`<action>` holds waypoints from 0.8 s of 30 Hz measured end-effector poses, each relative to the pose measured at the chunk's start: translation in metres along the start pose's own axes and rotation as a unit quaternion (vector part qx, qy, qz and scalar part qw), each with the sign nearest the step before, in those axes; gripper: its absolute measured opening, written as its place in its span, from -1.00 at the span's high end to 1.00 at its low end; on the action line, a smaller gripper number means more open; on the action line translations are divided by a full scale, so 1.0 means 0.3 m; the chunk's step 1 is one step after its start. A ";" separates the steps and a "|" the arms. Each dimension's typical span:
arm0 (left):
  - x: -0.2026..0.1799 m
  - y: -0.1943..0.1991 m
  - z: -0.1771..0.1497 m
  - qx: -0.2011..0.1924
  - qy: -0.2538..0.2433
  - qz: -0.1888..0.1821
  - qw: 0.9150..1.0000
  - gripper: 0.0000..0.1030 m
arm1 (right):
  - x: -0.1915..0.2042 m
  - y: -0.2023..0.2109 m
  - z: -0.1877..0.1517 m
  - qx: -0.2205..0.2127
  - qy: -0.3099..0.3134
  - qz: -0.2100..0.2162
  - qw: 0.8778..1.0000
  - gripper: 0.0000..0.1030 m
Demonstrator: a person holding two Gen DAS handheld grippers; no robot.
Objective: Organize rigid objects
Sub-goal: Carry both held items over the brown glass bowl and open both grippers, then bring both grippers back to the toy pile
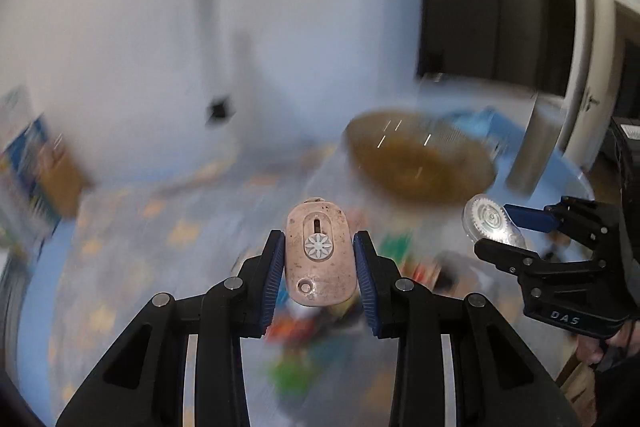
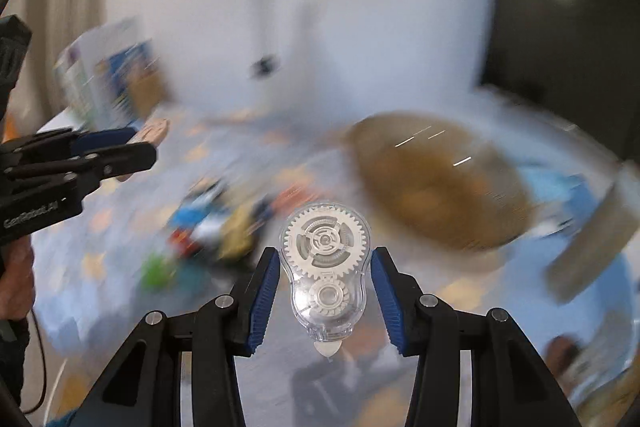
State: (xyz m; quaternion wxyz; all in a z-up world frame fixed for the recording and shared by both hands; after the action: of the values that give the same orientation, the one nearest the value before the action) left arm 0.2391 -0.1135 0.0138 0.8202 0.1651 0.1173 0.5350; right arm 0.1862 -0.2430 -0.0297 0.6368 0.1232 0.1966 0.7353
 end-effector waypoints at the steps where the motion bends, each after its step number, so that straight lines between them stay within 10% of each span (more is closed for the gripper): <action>1: -0.029 -0.039 0.038 -0.003 0.004 -0.012 1.000 0.38 | -0.060 -0.006 0.036 -0.006 -0.007 -0.019 1.000 0.10; 15: -0.279 -0.541 -0.013 0.094 0.041 -0.079 0.992 0.31 | -0.365 -0.254 0.003 0.103 -0.032 -0.060 0.992 0.10; 18: -0.250 -0.516 -0.007 0.098 0.055 -0.067 0.991 -0.03 | -0.388 -0.251 0.022 0.097 -0.040 -0.066 0.992 0.05; 24: -0.085 -0.281 0.107 0.032 0.075 -0.052 0.995 -0.04 | -0.388 -0.084 0.148 0.028 -0.057 -0.077 0.995 -0.12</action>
State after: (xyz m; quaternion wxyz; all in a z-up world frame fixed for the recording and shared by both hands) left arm 0.3114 -0.1728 0.0103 0.8300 0.1446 0.2039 0.4987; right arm 0.2462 -0.3489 0.0066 0.6977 0.1672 0.1898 0.6703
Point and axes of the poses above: each gripper's, at about its wrist camera, not at the fingertips, and y roughly against the way its jaws point, x to its left, z to its top, the point moved 6 cm from there along -y, roughly the way its jaws point, and after that the axes turned 13 degrees about -x, right-handed, at the moved point
